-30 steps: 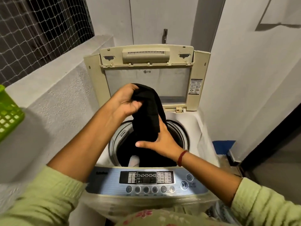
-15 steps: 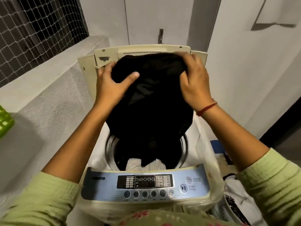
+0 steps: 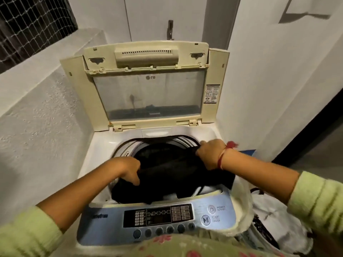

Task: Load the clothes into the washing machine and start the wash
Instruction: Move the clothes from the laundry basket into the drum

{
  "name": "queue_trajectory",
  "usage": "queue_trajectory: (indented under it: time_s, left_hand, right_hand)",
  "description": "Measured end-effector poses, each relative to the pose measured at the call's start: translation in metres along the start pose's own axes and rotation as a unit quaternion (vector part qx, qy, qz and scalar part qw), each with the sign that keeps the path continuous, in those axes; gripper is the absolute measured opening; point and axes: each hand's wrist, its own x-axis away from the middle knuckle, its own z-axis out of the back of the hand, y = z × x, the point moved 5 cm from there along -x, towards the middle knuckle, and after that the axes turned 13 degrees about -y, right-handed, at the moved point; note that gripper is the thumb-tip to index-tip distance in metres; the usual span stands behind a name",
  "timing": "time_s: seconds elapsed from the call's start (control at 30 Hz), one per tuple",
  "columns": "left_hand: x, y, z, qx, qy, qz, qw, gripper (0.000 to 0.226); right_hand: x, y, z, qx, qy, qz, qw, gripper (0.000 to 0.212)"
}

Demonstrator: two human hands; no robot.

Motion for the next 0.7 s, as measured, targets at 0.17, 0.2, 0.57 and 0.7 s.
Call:
queue_trajectory:
  time_s: [0.17,0.2,0.57,0.7]
  left_hand:
    - [-0.050,0.005,0.020,0.022,0.020,0.007,1.000,0.046]
    - [-0.053,-0.002,0.039,0.061,0.098,0.004,0.993,0.043]
    - [-0.061,-0.017,0.026,0.218,0.471,-0.095,0.850,0.059]
    - [-0.135,-0.008,-0.057,0.028,-0.008,-0.076,0.997,0.043]
  right_hand:
    - [-0.065,0.034,0.023,-0.224,0.081,0.005,0.971,0.034]
    - [-0.072,0.043,0.031,-0.323,0.137,0.021,0.936,0.038]
    - [-0.100,-0.007,0.006,-0.502,0.243,0.210,0.803,0.075]
    - [-0.099,-0.070,-0.067,-0.311,-0.236,0.195,0.900,0.046]
